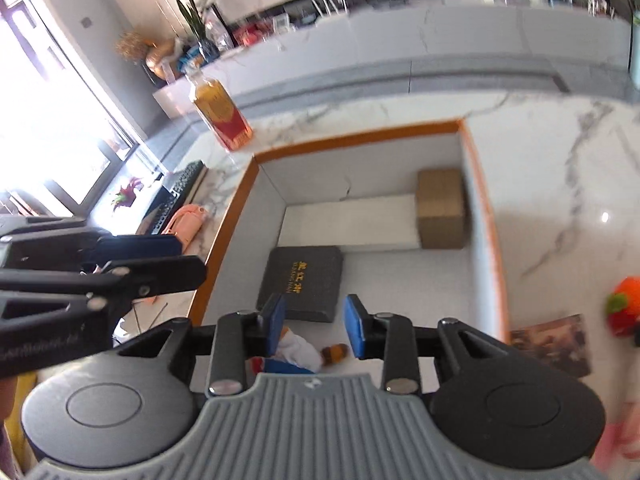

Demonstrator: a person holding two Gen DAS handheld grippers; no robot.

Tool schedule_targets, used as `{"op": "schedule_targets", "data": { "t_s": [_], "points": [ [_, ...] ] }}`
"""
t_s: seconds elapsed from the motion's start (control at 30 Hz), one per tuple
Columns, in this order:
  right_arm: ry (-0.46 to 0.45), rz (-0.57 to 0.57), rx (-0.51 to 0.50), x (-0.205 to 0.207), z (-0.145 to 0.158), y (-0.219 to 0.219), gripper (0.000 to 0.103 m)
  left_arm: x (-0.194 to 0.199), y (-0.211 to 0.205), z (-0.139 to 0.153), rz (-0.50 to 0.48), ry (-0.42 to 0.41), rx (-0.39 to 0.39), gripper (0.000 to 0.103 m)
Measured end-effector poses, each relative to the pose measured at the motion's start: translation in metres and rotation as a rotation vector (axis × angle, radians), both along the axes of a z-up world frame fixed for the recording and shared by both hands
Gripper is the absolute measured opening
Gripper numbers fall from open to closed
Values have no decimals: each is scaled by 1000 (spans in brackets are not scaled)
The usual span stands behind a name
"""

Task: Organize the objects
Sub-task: 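Grasp pink pouch with left gripper while right gripper grasps white dog plush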

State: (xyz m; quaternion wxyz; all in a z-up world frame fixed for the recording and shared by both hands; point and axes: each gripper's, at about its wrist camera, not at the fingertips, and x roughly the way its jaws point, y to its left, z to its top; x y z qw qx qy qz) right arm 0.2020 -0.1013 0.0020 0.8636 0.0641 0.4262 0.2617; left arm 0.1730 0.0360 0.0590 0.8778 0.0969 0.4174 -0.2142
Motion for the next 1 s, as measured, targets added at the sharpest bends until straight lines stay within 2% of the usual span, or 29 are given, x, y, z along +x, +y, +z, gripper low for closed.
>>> {"op": "schedule_targets", "data": {
  "t_s": [0.17,0.37,0.5,0.67,0.7,0.77,0.9,1.0],
  "points": [
    [-75,-75,-36,-30,24,-63,36,-17,-50,-6,-124,18,-43,30],
    [-40,-237,-80,-45,19,-142,36,-19,-107,-28,-219,73,-63,30],
    [4,-313,-101,-45,0,-179,37,-13,-143,-48,-275,101,-8,30],
    [34,-364,-154,-40,-22,-202,45,4,-182,-77,-347,139,142,31],
    [44,-369,-155,-40,-26,-206,50,8,-188,-82,-354,145,169,33],
    [73,-380,-147,-34,-36,-211,55,18,-201,-93,-365,160,220,45],
    [134,-411,-121,-22,-52,-222,57,35,-218,-110,-376,229,264,46],
    [178,-420,-77,-13,-62,-231,60,43,-223,-118,-330,331,238,46]
  ]
}}
